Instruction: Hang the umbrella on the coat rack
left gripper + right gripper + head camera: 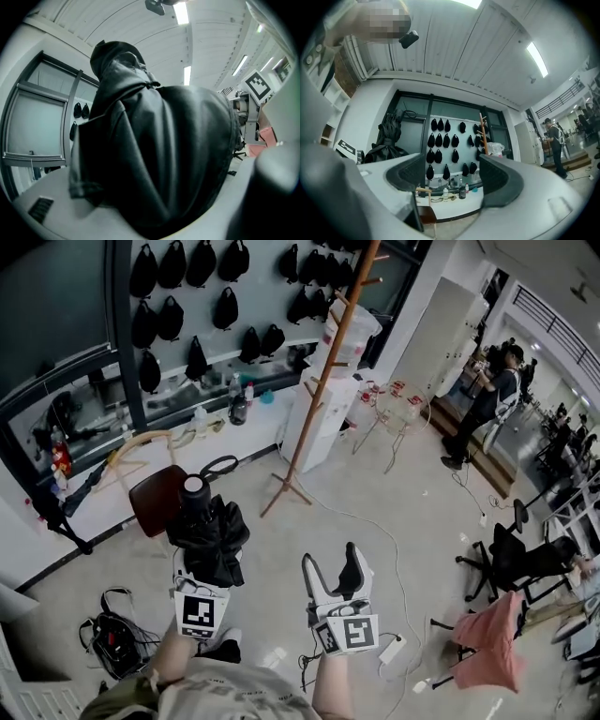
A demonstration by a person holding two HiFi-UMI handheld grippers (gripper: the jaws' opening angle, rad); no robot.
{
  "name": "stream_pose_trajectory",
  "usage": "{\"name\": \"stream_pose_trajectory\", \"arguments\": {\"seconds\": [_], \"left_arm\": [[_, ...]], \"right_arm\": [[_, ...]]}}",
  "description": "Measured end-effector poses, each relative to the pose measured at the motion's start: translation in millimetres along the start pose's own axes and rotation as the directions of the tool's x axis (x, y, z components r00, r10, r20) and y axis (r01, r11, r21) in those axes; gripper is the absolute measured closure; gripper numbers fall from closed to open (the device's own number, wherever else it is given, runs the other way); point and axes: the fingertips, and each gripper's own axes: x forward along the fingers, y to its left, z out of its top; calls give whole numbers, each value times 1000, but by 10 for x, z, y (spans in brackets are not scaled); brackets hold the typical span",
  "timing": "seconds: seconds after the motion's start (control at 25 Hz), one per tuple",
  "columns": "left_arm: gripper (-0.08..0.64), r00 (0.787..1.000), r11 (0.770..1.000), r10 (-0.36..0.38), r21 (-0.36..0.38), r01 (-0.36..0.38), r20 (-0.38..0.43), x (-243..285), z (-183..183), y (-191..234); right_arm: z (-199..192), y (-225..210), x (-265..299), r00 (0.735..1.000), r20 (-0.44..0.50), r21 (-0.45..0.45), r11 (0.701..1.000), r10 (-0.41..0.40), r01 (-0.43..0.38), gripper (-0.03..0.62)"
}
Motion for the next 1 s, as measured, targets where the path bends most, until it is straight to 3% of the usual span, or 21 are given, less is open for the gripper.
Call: {"name": "stream_pose_trajectory", "arguments": {"seconds": [0.44, 1.0], "left_arm": [[222, 996, 996, -90, -6, 90, 7, 976, -81, 516], [221, 995, 995, -103, -12, 103, -7, 2476, -262, 497]], "right_arm": [[-123, -231, 913, 997, 6, 1, 997, -81, 81, 235], [-537, -1202, 2055, 999, -18, 9, 999, -43, 43, 236]]}}
